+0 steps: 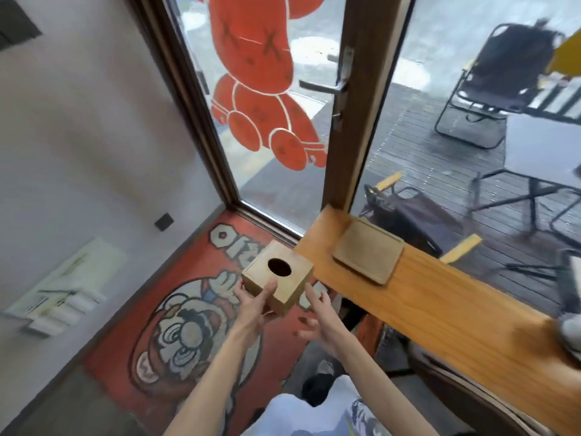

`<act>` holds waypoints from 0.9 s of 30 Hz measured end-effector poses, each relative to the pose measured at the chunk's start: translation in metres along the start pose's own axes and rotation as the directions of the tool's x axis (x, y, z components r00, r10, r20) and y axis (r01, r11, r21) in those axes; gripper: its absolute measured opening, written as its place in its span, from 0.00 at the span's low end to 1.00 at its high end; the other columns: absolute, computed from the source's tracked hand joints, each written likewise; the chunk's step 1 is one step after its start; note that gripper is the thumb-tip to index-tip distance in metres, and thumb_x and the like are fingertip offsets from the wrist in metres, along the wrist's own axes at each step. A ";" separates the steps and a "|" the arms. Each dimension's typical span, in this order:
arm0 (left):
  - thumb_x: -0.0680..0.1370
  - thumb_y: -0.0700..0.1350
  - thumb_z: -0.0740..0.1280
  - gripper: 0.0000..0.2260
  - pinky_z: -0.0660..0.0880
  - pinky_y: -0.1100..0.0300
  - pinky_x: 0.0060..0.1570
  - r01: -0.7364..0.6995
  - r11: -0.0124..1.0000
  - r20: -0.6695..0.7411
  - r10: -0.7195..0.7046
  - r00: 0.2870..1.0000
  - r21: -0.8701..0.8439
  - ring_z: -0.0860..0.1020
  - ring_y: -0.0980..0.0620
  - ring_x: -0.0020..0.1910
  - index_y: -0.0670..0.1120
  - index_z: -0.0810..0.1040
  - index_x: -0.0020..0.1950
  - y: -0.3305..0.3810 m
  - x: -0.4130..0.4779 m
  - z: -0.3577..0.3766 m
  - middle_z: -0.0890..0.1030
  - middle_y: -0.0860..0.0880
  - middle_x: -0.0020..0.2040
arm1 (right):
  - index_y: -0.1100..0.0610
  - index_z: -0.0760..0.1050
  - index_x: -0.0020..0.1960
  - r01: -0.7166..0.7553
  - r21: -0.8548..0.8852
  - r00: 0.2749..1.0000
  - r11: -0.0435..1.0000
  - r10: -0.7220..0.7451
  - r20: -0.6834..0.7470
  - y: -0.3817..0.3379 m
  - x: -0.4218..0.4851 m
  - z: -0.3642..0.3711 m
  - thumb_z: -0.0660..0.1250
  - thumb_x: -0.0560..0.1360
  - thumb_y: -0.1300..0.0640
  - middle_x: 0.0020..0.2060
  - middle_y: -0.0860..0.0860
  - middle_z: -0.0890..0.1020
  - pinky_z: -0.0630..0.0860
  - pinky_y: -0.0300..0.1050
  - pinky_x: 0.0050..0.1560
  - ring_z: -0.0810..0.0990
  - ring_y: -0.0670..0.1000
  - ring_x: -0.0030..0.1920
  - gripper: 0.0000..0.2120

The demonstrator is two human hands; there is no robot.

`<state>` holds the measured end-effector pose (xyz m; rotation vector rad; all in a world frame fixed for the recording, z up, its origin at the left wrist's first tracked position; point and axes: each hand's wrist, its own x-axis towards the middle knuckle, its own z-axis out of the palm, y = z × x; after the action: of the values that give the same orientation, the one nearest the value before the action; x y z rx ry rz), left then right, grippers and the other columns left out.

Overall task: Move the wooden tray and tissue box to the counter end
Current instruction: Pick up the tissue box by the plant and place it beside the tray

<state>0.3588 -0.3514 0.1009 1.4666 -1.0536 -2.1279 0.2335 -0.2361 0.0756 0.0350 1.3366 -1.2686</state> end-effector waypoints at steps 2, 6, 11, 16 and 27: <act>0.70 0.47 0.79 0.38 0.82 0.43 0.48 -0.010 1.000 -0.001 0.010 1.000 0.002 0.81 0.39 0.56 0.63 0.54 0.65 -0.008 0.014 0.024 0.76 0.41 0.63 | 0.37 0.56 0.76 0.022 0.126 1.000 0.992 -0.023 0.006 -0.005 0.010 -0.002 0.71 0.71 0.34 0.72 0.52 0.74 0.82 0.66 0.52 0.78 0.63 0.65 0.39; 0.60 0.54 0.82 0.38 0.79 0.45 0.56 -0.037 0.999 0.085 0.034 0.996 0.036 0.81 0.45 0.56 0.65 0.60 0.61 -0.013 0.033 0.053 0.76 0.41 0.64 | 0.50 0.68 0.72 0.161 0.182 0.978 0.970 -0.133 -0.158 -0.026 0.036 -0.011 0.71 0.73 0.38 0.63 0.58 0.83 0.82 0.67 0.54 0.84 0.64 0.57 0.33; 0.45 0.80 0.69 0.56 0.73 0.60 0.47 -0.068 0.965 0.228 0.008 0.974 0.255 0.77 0.59 0.51 0.51 0.64 0.65 0.044 0.077 0.045 0.77 0.53 0.57 | 0.49 0.71 0.72 0.171 0.045 0.980 0.984 -0.165 -0.114 -0.059 0.051 -0.060 0.72 0.72 0.39 0.62 0.56 0.83 0.78 0.66 0.62 0.82 0.59 0.61 0.32; 0.67 0.70 0.70 0.42 0.74 0.48 0.64 -0.112 0.763 0.533 -0.330 0.780 0.636 0.75 0.53 0.65 0.59 0.60 0.75 0.090 0.147 0.033 0.67 0.50 0.75 | 0.43 0.69 0.73 0.046 -0.213 0.996 0.976 -0.029 0.083 -0.098 0.079 -0.077 0.71 0.75 0.43 0.66 0.52 0.80 0.78 0.56 0.65 0.81 0.54 0.64 0.29; 0.72 0.73 0.60 0.41 0.63 0.48 0.75 -0.011 0.599 0.356 -0.462 0.813 0.801 0.66 0.48 0.75 0.59 0.51 0.80 0.071 0.287 0.048 0.63 0.53 0.78 | 0.54 0.67 0.75 0.070 0.175 0.821 0.982 0.043 -0.569 -0.079 0.220 -0.003 0.67 0.76 0.40 0.68 0.48 0.75 0.71 0.49 0.69 0.74 0.51 0.68 0.32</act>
<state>0.1911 -0.5662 -0.0234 1.3727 -2.3733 -2.4830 0.1185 -0.4072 -0.0339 0.5861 1.7174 -1.4568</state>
